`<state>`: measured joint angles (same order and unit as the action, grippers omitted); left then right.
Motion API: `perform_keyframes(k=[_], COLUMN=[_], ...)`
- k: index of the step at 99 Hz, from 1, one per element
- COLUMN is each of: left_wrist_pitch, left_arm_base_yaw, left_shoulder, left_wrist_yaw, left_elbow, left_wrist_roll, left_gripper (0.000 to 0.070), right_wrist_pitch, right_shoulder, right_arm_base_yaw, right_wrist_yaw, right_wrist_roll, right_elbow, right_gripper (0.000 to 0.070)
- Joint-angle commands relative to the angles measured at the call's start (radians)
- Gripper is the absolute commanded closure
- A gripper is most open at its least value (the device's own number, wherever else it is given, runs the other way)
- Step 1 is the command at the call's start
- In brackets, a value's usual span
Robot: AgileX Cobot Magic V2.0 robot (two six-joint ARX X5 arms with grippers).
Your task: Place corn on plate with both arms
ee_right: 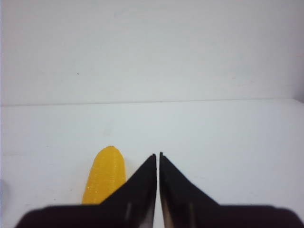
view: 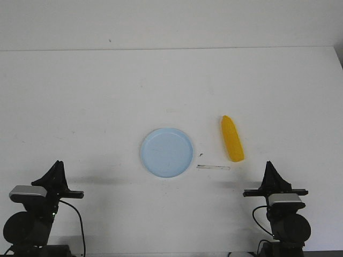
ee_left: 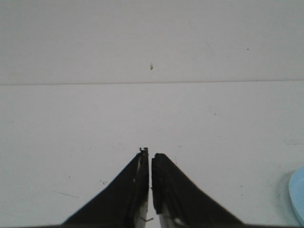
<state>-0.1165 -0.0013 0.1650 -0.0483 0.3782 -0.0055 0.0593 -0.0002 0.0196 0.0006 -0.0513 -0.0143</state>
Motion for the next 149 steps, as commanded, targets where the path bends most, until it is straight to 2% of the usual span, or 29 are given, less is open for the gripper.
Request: perform_keyframes(k=[1, 41, 61, 120, 149], left_wrist_pitch=[0.014, 0.02, 0.066, 0.065, 0.065], left_arm_base_yaw=[0.001, 0.001, 0.001, 0.001, 0.001], left_shoulder=[-0.003, -0.005, -0.005, -0.005, -0.005], left_wrist_yaw=[0.002, 0.031, 0.03, 0.03, 0.03], left_elbow=[0.009, 0.01, 0.01, 0.01, 0.01], left_wrist_roll=[0.013, 0.013, 0.013, 0.013, 0.013], left_gripper=[0.0699, 0.0699, 0.0699, 0.0699, 0.0699], right_wrist_pitch=[0.012, 0.012, 0.012, 0.012, 0.068], right_shoulder=[0.001, 0.001, 0.001, 0.001, 0.001], right_arm_base_yaw=[0.003, 0.003, 0.003, 0.003, 0.0], right_wrist_yaw=[0.0, 0.0, 0.0, 0.0, 0.007], right_wrist_roll=[0.003, 0.003, 0.003, 0.003, -0.006], right_elbow=[0.002, 0.002, 0.002, 0.002, 0.002], right_gripper=[0.069, 0.069, 0.069, 0.069, 0.0691])
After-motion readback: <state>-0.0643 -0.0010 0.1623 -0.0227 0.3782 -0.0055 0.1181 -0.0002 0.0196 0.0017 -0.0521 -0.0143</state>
